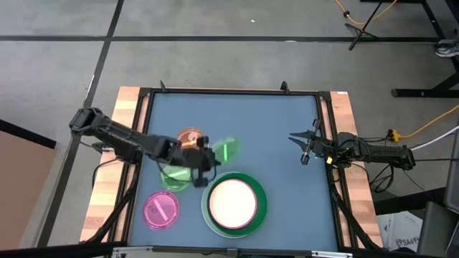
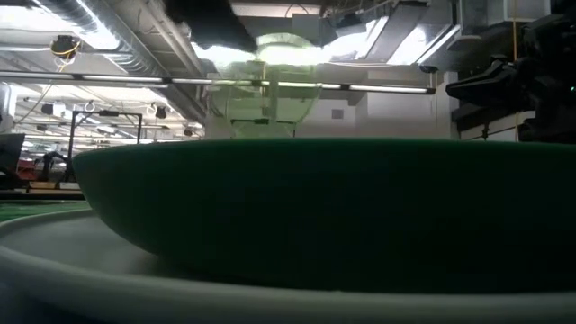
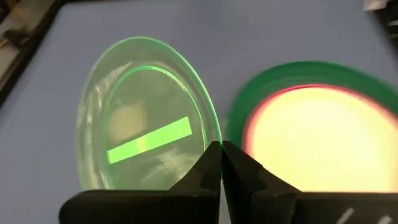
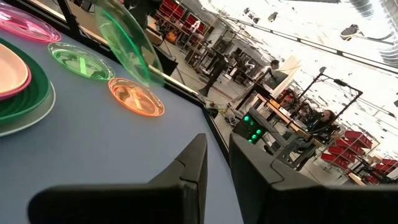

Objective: Stack plastic plates
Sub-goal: Stack the top green plate on the white plate

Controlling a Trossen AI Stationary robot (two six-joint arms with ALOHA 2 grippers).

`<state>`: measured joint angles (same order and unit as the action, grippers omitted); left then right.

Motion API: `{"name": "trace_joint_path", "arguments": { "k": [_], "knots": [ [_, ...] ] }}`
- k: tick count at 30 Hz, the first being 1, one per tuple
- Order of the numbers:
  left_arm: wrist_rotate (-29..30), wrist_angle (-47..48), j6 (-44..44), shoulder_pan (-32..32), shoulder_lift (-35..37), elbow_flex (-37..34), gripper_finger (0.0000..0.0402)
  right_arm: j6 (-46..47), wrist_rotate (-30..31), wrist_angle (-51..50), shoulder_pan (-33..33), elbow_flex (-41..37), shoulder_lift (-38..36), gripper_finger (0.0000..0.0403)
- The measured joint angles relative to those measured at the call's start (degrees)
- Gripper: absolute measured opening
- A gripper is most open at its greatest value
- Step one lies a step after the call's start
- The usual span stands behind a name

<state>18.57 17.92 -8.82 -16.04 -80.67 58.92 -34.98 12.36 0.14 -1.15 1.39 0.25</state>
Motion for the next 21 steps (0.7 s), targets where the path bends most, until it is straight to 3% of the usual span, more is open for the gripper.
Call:
{"name": "trace_joint_path", "arguments": {
  "k": [11,21],
  "knots": [
    [0.9,-15.6,0.5,-12.6,-7.4,0.1,0.0,0.0,0.0,0.0,0.0,0.0,0.0,0.0062],
    [1.5,-21.8,-1.1,-16.7,-17.9,0.1,0.0,0.0,0.0,0.0,0.0,0.0,0.0,0.0062]
  ]
}}
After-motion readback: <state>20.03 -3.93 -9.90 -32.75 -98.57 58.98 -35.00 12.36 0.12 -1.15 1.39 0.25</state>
